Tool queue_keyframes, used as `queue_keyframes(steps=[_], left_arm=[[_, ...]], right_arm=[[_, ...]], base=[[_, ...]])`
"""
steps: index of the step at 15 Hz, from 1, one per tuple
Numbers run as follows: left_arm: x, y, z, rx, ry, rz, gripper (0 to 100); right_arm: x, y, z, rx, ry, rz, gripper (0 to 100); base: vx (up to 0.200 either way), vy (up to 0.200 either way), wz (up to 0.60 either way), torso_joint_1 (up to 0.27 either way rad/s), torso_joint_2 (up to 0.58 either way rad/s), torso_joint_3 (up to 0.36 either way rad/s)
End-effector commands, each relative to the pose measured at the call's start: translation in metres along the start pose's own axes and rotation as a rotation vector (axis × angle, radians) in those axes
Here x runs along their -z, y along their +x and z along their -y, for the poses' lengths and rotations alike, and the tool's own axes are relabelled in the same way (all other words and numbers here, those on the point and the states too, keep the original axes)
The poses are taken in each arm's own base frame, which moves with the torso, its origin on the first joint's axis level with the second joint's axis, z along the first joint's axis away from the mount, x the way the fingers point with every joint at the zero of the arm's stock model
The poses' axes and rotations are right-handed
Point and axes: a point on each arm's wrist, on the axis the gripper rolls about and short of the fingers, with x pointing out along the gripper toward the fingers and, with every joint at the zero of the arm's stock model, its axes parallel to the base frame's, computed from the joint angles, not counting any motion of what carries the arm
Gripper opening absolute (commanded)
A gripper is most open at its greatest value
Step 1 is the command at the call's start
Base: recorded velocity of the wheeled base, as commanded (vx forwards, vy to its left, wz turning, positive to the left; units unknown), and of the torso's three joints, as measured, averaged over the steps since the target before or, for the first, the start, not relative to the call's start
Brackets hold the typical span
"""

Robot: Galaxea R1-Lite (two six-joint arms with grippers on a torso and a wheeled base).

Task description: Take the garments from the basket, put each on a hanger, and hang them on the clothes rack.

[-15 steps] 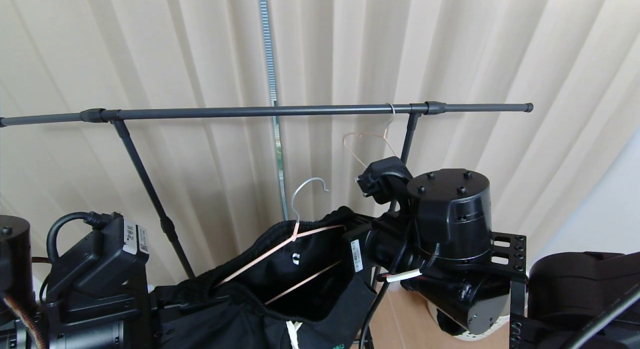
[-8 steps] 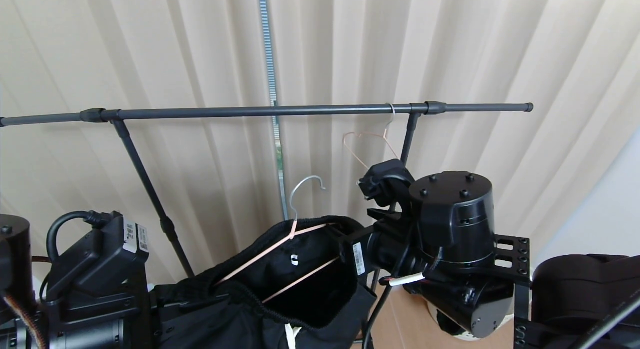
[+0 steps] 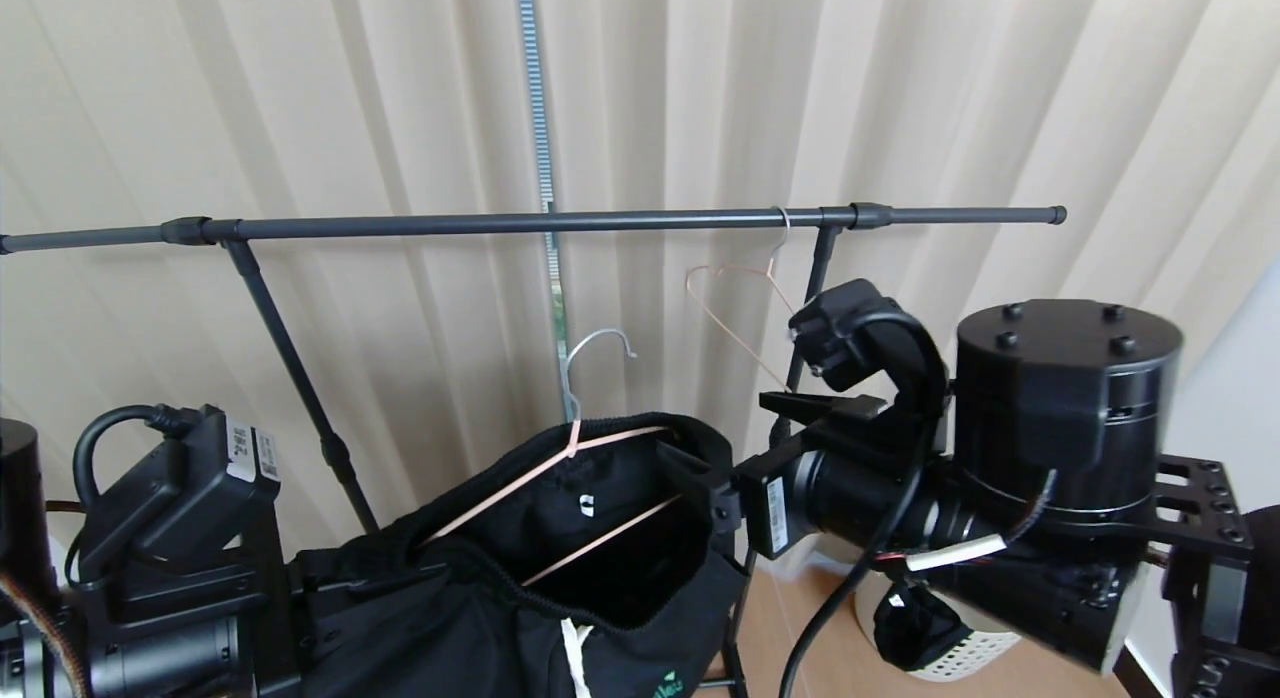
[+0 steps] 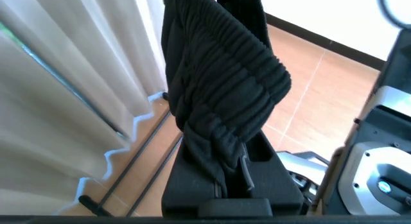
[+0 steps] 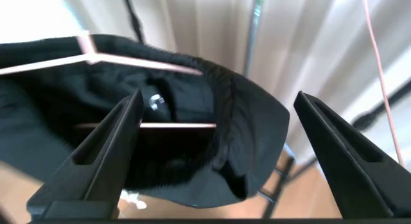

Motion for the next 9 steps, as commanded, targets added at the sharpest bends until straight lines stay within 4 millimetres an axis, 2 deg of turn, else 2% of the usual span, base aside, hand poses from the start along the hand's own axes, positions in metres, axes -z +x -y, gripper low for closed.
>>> queue_keyframes(steps=[1,2,5,9], left_arm=[[0.000,-0.001,-0.005,-0.030,-0.009,0.002,0],[-0.002,-0.003,-0.010,-0.059,-0.015,0.007,0],[-0.013,-0.002,-0.025,-0.137,-0.042,0.022,0],[-0.026,0.019,-0.047,-0.245,-0.136,-0.003,0]], right_arm=[[-0.013,-0.022,0.012,-0.033,0.019,0.056,100],[-0.016,-0.030,0.015,-0.090,0.021,0.065,100],[-0.018,-0.029,0.021,-0.081,0.028,0.071,100],[-0.019,-0.027,0.025,-0.066,0.030,0.073,100]], base=[[0.000,0.000,0.00,0.000,0.00,0.000],[0.000,0.000,0.00,0.000,0.00,0.000],[0.000,0.000,0.00,0.000,0.00,0.000],[0.000,0.000,0.00,0.000,0.00,0.000]])
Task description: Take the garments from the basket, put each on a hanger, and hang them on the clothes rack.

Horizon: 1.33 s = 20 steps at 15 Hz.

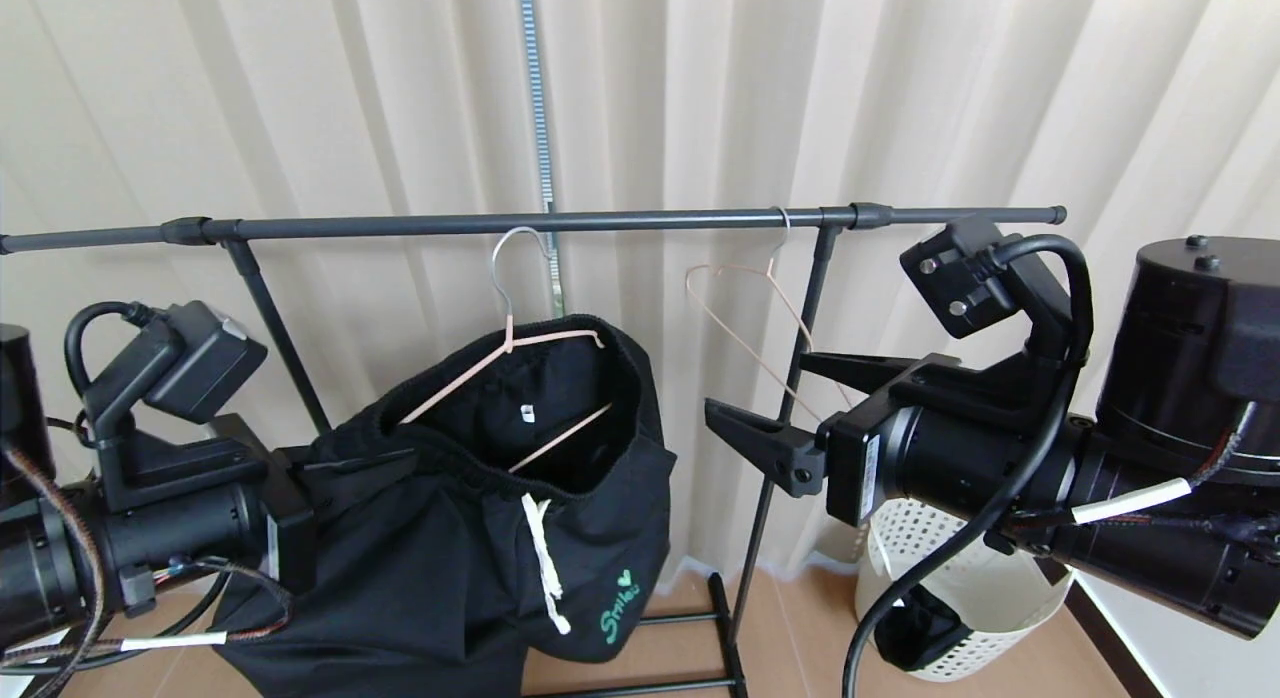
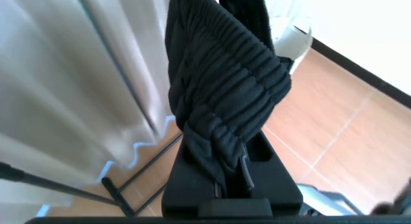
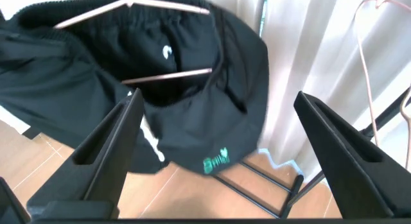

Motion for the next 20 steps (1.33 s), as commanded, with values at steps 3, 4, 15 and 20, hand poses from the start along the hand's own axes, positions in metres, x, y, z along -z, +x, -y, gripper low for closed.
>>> queue_keyframes(steps=[3,4,15,20], left_arm=[[-0.009,0.044,-0.021,-0.085,-0.077,-0.064,0],[-0.013,0.059,-0.028,-0.113,-0.102,-0.072,0],[-0.038,0.148,-0.070,-0.240,-0.205,-0.042,0],[-0.028,0.163,-0.075,-0.239,-0.213,-0.072,0]], right_arm=[[-0.003,0.001,0.003,0.011,0.004,0.011,100],[-0.004,0.001,0.006,0.022,0.006,0.012,100],[-0.005,0.001,0.009,0.035,0.009,0.017,100],[-0.005,0.001,0.009,0.035,0.009,0.017,100]], base=[[0.000,0.000,0.00,0.000,0.00,0.000],[0.000,0.000,0.00,0.000,0.00,0.000],[0.000,0.000,0.00,0.000,0.00,0.000],[0.000,0.000,0.00,0.000,0.00,0.000]])
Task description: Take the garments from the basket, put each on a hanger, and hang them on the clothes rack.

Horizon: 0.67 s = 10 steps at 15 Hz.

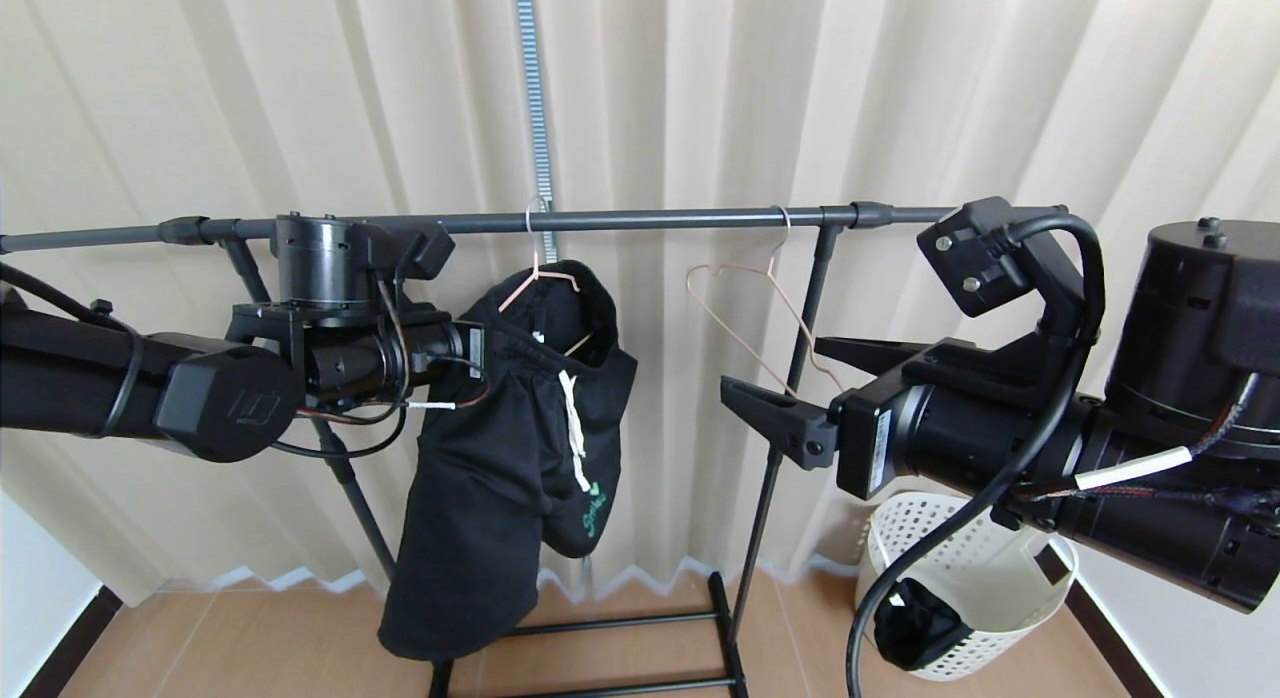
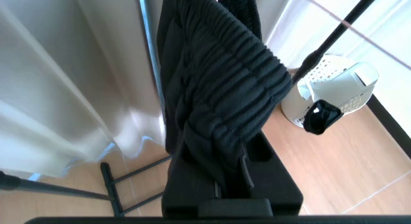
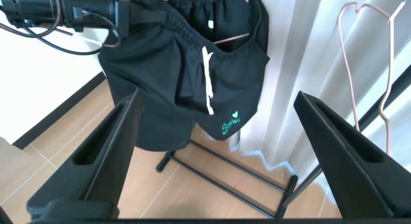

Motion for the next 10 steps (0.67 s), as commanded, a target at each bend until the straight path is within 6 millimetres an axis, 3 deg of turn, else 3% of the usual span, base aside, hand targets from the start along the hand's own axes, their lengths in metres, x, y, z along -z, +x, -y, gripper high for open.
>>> queue_keyframes(steps=[1,5,6,10], left_arm=[[0.006,0.007,-0.003,-0.005,-0.004,-0.020,0],[0.014,0.006,-0.003,-0.007,-0.005,-0.048,0],[0.017,0.006,-0.003,-0.009,-0.006,-0.057,100],[0.019,-0.002,-0.003,-0.010,-0.008,-0.064,100]], right_arm=[[0.000,0.000,0.000,0.000,0.000,-0.001,100],[0.000,0.000,0.000,0.000,-0.003,-0.001,100],[0.001,0.001,0.000,0.000,-0.004,-0.004,100],[0.001,0.001,0.000,0.001,-0.004,-0.003,100]], base=[[0.000,0.000,0.00,0.000,0.00,0.000],[0.000,0.000,0.00,0.000,0.00,0.000],[0.000,0.000,0.00,0.000,0.00,0.000],[0.000,0.000,0.00,0.000,0.00,0.000]])
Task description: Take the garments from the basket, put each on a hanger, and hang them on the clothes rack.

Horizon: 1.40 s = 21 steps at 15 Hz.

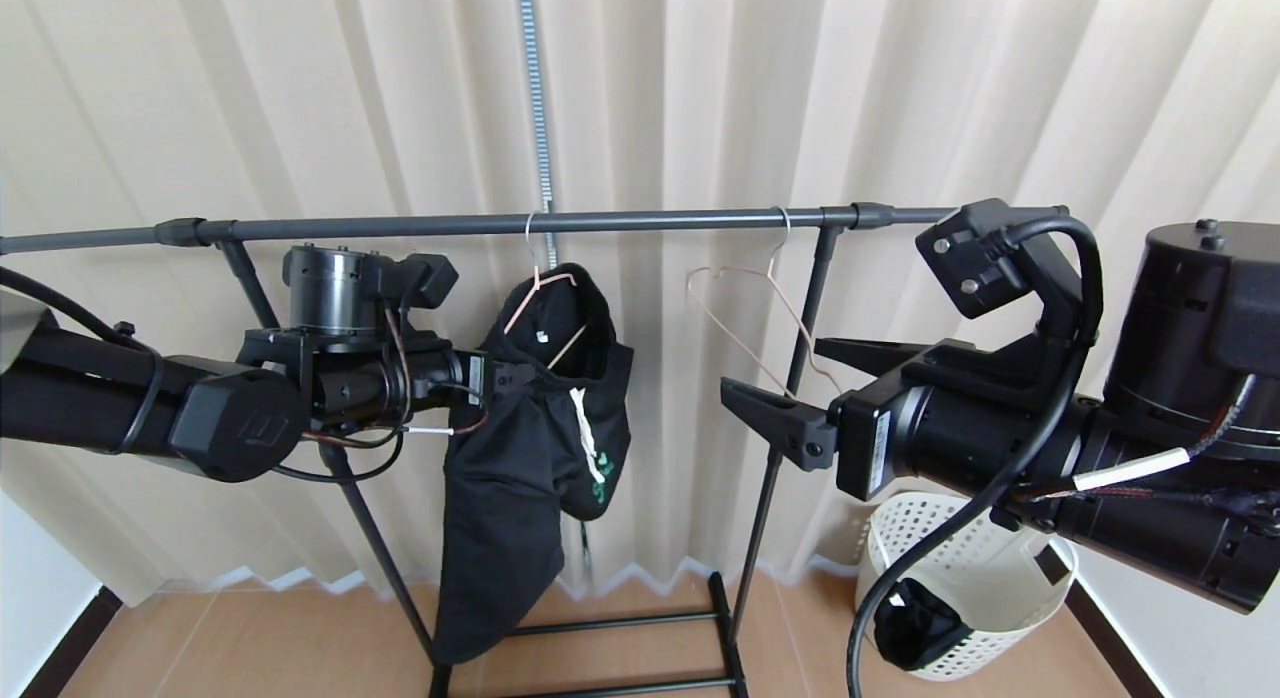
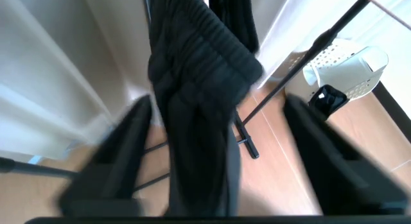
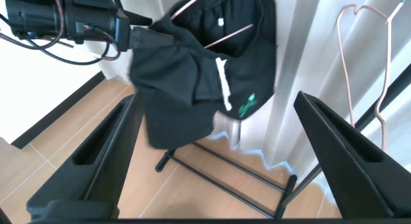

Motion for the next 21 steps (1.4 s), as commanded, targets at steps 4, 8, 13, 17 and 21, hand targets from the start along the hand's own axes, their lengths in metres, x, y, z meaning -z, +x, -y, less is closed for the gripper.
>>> queue_keyframes(steps=[4,8,13,17,21], left_arm=[[-0.011,-0.067,0.008,-0.009,0.012,0.075,100],[0.013,-0.166,0.019,-0.015,0.021,0.150,100],[0.115,-0.263,0.030,-0.015,0.058,0.161,100],[0.179,-0.287,0.031,-0.042,0.044,0.139,100],[0.214,-0.290,0.031,-0.049,0.040,0.119,100]], right_arm=[[-0.003,-0.006,0.001,0.003,0.003,0.017,100],[-0.024,-0.066,0.008,0.069,-0.038,0.166,100],[0.051,-0.131,0.021,0.052,-0.141,0.027,100],[0.122,-0.165,0.039,0.103,-0.152,-0.100,100],[0.149,-0.189,0.050,0.201,-0.138,-0.080,100]], base=[[0.000,0.000,0.00,0.000,0.00,0.000],[0.000,0.000,0.00,0.000,0.00,0.000],[0.000,0.000,0.00,0.000,0.00,0.000],[0.000,0.000,0.00,0.000,0.00,0.000],[0.000,0.000,0.00,0.000,0.00,0.000]])
